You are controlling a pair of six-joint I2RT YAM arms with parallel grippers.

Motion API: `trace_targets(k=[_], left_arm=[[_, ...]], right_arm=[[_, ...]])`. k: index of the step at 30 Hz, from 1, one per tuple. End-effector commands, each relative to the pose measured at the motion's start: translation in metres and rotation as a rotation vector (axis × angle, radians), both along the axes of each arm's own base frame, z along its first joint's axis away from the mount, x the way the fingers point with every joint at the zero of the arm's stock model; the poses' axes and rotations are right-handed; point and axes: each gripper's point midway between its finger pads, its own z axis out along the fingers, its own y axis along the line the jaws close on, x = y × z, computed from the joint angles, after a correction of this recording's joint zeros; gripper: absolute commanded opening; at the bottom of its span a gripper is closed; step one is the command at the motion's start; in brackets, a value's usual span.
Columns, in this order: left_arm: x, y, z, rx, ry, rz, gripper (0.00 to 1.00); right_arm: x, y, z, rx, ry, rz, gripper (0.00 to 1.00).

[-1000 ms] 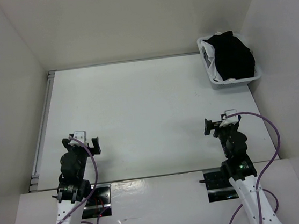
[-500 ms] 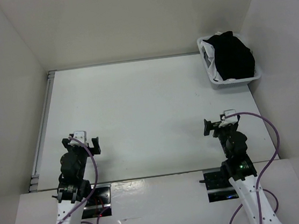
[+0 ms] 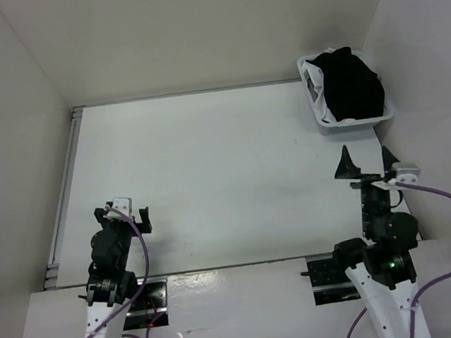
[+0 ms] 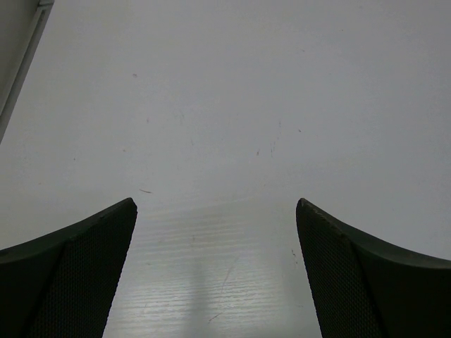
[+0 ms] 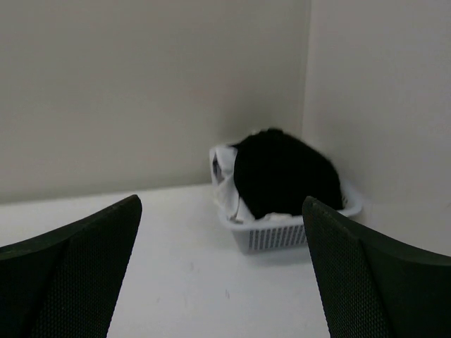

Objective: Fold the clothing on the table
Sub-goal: Grab the skirt from the pile

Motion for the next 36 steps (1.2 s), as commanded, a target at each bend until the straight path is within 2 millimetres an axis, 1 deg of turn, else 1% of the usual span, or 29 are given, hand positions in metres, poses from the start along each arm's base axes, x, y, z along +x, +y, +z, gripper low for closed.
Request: trace_targets(k=[1, 2, 3, 4, 5, 7, 9, 10, 11, 12, 13, 14, 15, 16, 17, 18, 19, 20, 21, 22, 24, 26, 29, 30, 31, 32, 33, 35, 36], left_arm=[[0.002, -0.009, 0.043, 0.126, -0.206, -0.093, 0.99], [0.001, -0.014, 0.059, 0.221, -0.259, -0.143, 0.99], [0.000, -0.012, 0.075, 0.212, -0.303, -0.125, 0.99], [-0.003, -0.011, 0.088, 0.213, -0.335, -0.121, 0.99], [-0.008, -0.013, 0.114, 0.236, -0.402, -0.131, 0.99], [-0.017, -0.006, 0.146, 0.213, -0.481, -0.080, 0.99], [-0.035, 0.004, 0.201, 0.183, -0.622, -0.012, 0.99], [-0.042, 0.011, 0.220, 0.174, -0.666, 0.025, 0.99], [-0.048, 0.014, 0.238, 0.184, -0.705, 0.048, 0.99], [-0.053, 0.018, 0.253, 0.179, -0.720, 0.067, 0.99], [-0.055, 0.028, 0.270, 0.183, -0.666, 0.117, 0.99], [-0.055, 0.035, 0.278, 0.183, -0.619, 0.150, 0.99], [-0.032, 0.040, 0.258, 0.185, -0.441, 0.174, 0.99], [-0.033, 0.062, 0.260, 0.166, -0.370, 0.304, 0.99], [-0.044, 0.071, 0.295, 0.098, -0.386, 0.367, 0.99], [-0.041, 0.076, 0.297, 0.096, -0.323, 0.403, 0.99], [-0.024, 0.077, 0.275, 0.135, -0.154, 0.410, 0.99], [-0.019, 0.073, 0.277, 0.147, -0.110, 0.382, 0.99], [-0.021, 0.070, 0.300, 0.218, -0.110, 0.336, 0.99], [-0.006, 0.062, 0.285, 0.293, -0.011, 0.261, 0.99], [0.007, 0.055, 0.282, 0.252, 0.018, 0.239, 0.99], [0.015, 0.052, 0.275, 0.197, 0.019, 0.247, 0.99], [0.041, 0.045, 0.244, 0.066, 0.088, 0.285, 0.99], [0.059, 0.034, 0.220, 0.054, 0.169, 0.229, 0.99], [0.069, 0.026, 0.208, 0.032, 0.209, 0.198, 0.99], [0.077, 0.019, 0.196, 0.011, 0.249, 0.171, 0.99], [0.091, 0.009, 0.173, -0.016, 0.325, 0.122, 0.99], [0.105, 0.009, 0.151, -0.026, 0.380, 0.091, 0.99], [0.111, 0.006, 0.149, -0.037, 0.369, 0.056, 0.99]], right_arm=[[-0.022, -0.021, 0.066, 0.104, -0.132, -0.089, 0.98], [-0.019, -0.026, 0.082, 0.115, -0.110, -0.123, 0.98], [-0.016, -0.027, 0.091, 0.115, -0.095, -0.133, 0.98], [-0.023, -0.031, 0.113, 0.115, -0.101, -0.150, 0.98], [-0.010, -0.033, 0.114, 0.125, -0.053, -0.172, 0.98], [-0.017, -0.035, 0.139, 0.131, -0.065, -0.180, 0.98], [-0.011, -0.035, 0.146, 0.138, -0.043, -0.186, 0.98], [-0.017, -0.035, 0.163, 0.140, -0.062, -0.176, 0.98], [0.000, -0.032, 0.152, 0.116, 0.031, -0.182, 0.98], [0.006, -0.029, 0.152, 0.101, 0.071, -0.170, 0.98], [0.004, -0.028, 0.167, 0.125, 0.069, -0.163, 0.98], [0.012, -0.027, 0.153, 0.105, 0.151, -0.168, 0.98], [0.022, -0.024, 0.154, 0.089, 0.195, -0.157, 0.98], [0.026, -0.023, 0.147, 0.099, 0.218, -0.148, 0.98], [0.027, -0.030, 0.144, 0.097, 0.226, -0.172, 0.98], [0.029, -0.025, 0.136, 0.097, 0.237, -0.136, 0.98], [0.032, -0.023, 0.132, 0.089, 0.249, -0.116, 0.98], [0.033, -0.022, 0.132, 0.069, 0.252, -0.105, 0.98], [0.041, -0.023, 0.123, 0.046, 0.297, -0.099, 0.98], [0.050, -0.014, 0.123, 0.014, 0.314, -0.049, 0.98], [0.072, -0.018, 0.113, -0.015, 0.375, -0.063, 0.98], [0.084, -0.030, 0.109, 0.027, 0.382, -0.130, 0.98], [0.109, -0.028, 0.089, 0.002, 0.440, -0.118, 0.98], [0.116, -0.026, 0.080, -0.010, 0.461, -0.102, 0.98], [0.127, -0.024, 0.067, -0.037, 0.494, -0.086, 0.98], [0.132, -0.028, 0.055, -0.045, 0.519, -0.107, 0.98], [0.143, -0.037, 0.053, -0.030, 0.514, -0.145, 0.98], [0.156, -0.045, 0.030, -0.059, 0.579, -0.164, 0.98], [0.162, -0.050, 0.026, -0.075, 0.602, -0.173, 0.98]])
